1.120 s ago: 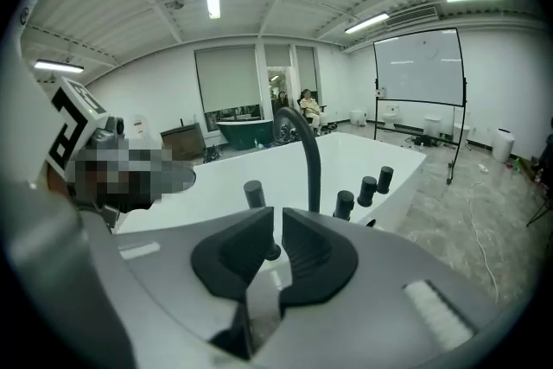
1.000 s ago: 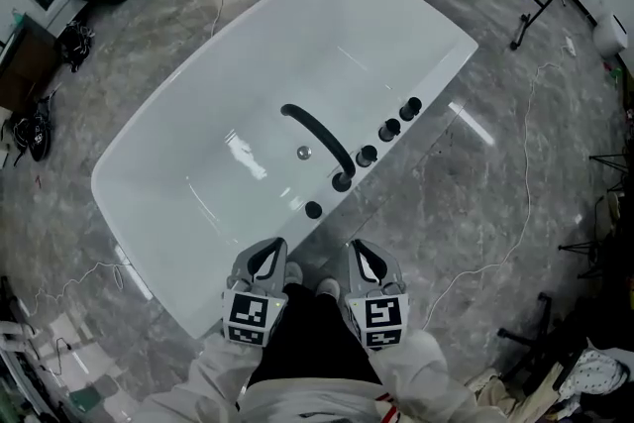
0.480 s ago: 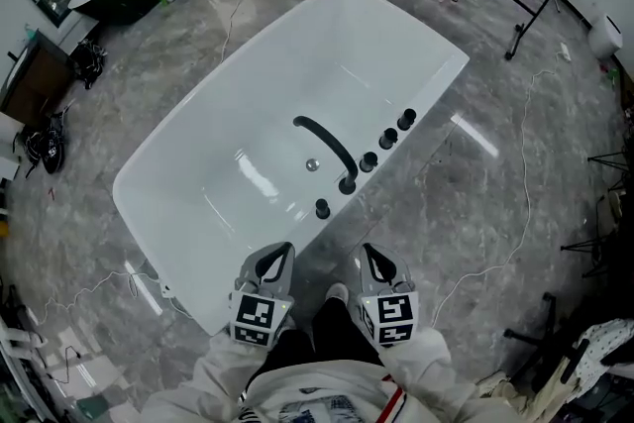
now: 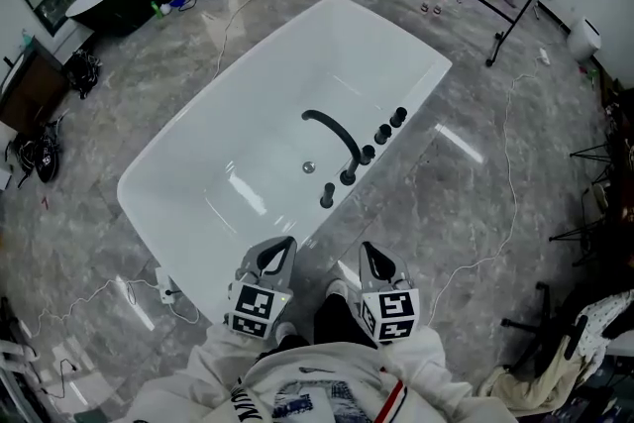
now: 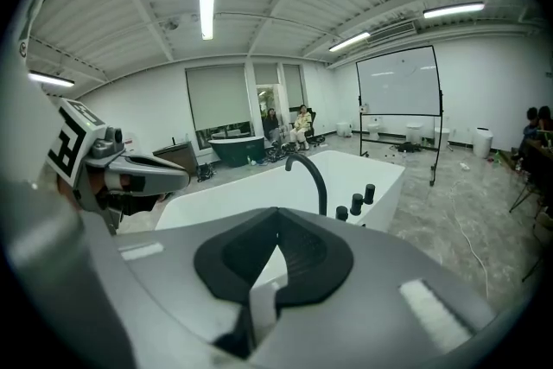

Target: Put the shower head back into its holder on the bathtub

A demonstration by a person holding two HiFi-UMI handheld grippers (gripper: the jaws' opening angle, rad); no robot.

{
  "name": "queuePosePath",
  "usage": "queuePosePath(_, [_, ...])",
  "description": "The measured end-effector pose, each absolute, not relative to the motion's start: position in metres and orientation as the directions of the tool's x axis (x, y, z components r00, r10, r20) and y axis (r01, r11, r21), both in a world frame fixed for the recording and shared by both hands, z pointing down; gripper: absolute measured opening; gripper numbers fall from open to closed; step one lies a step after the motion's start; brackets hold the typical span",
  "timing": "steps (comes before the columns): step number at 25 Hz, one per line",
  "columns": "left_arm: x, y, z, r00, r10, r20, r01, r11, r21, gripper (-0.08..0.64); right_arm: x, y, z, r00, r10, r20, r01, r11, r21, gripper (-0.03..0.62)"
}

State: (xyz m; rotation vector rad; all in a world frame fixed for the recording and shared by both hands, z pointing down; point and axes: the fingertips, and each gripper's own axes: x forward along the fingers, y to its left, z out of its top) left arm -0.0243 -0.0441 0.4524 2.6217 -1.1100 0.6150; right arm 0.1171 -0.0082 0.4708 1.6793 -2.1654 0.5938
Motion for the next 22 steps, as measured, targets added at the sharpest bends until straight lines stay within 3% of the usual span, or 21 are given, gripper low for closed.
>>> queuePosePath(22, [-0.096,0.063,0.394,0.715,-0.620,0.323,-0.664,-0.747,0.034,0.000,0.037,0.098,0.400,-0.112,-0.920,0.376,-0.994,0.108,-0.033,0.006])
